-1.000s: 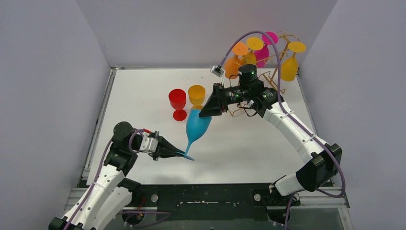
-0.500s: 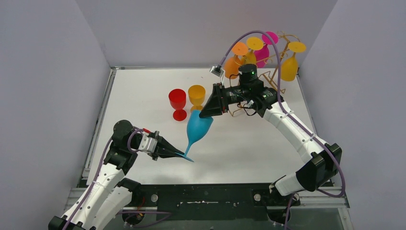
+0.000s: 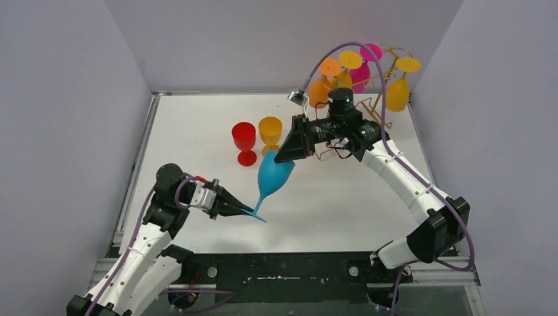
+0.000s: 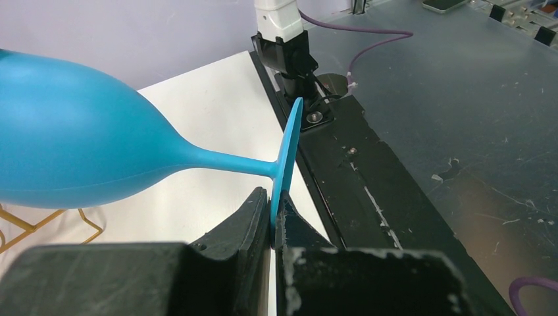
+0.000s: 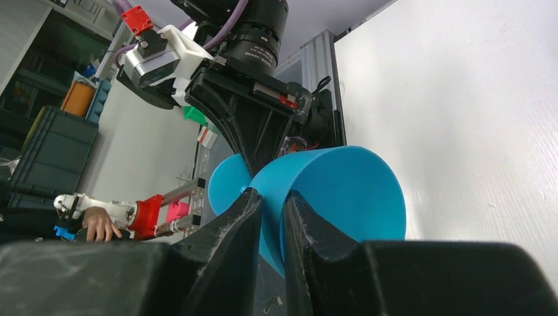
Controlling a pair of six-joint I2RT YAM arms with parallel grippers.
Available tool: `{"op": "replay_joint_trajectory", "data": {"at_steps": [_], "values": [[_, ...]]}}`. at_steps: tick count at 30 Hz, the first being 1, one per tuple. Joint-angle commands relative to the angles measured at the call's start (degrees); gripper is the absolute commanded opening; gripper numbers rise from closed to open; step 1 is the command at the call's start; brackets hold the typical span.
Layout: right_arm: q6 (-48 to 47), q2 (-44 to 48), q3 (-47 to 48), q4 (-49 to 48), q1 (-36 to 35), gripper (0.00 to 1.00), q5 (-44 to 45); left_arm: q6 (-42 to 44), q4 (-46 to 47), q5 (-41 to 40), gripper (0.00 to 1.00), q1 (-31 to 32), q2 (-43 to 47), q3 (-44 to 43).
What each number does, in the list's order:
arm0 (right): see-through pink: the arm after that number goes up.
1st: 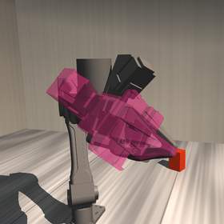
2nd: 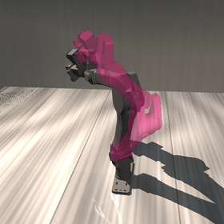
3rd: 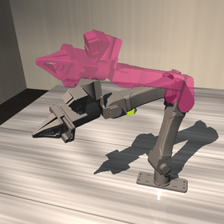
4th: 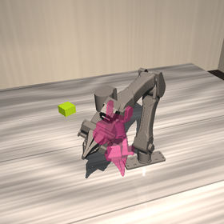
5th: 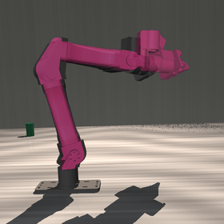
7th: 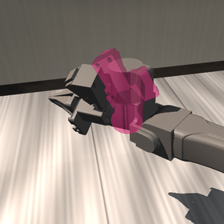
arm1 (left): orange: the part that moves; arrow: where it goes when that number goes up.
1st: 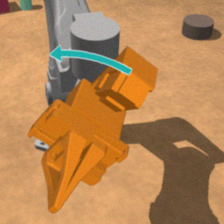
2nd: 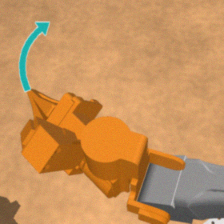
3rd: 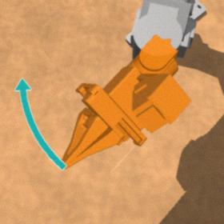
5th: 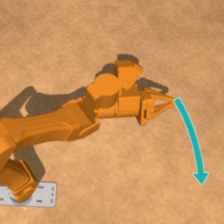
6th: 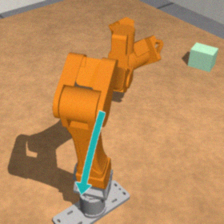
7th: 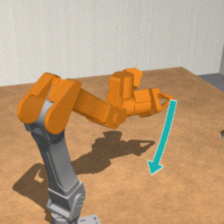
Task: Take the wine glass off the wine glass rack
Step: Place the wine glass at the center of the board.
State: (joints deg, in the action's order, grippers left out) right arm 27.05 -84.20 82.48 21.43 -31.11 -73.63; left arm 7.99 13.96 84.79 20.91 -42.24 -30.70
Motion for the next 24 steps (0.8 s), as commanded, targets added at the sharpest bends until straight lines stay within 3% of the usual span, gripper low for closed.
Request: {"op": "replay_joint_trajectory", "data": {"at_steps": [1, 7, 18, 24], "values": [[0.4, 1.1, -0.5, -2.5, -0.6, 0.16, -3.6, 0.3, 0.0, 0.0, 0.0, -0.3, -0.3, -2.3], [0.3, 1.7, -1.0, -2.8, -0.6, 0.01, -2.9, -0.1, -0.2, -0.6, 0.0, -0.3, -0.7, -1.8], [1.0, 3.3, -2.6, -5.0, -0.9, 0.0, -2.5, 0.3, -0.3, -3.1, 0.0, -0.8, 0.4, -1.1], [1.9, 4.3, -3.3, -7.2, -0.9, 0.0, -1.3, 0.3, -1.2, -3.7, 0.12, -0.9, 0.8, -1.0]]}}
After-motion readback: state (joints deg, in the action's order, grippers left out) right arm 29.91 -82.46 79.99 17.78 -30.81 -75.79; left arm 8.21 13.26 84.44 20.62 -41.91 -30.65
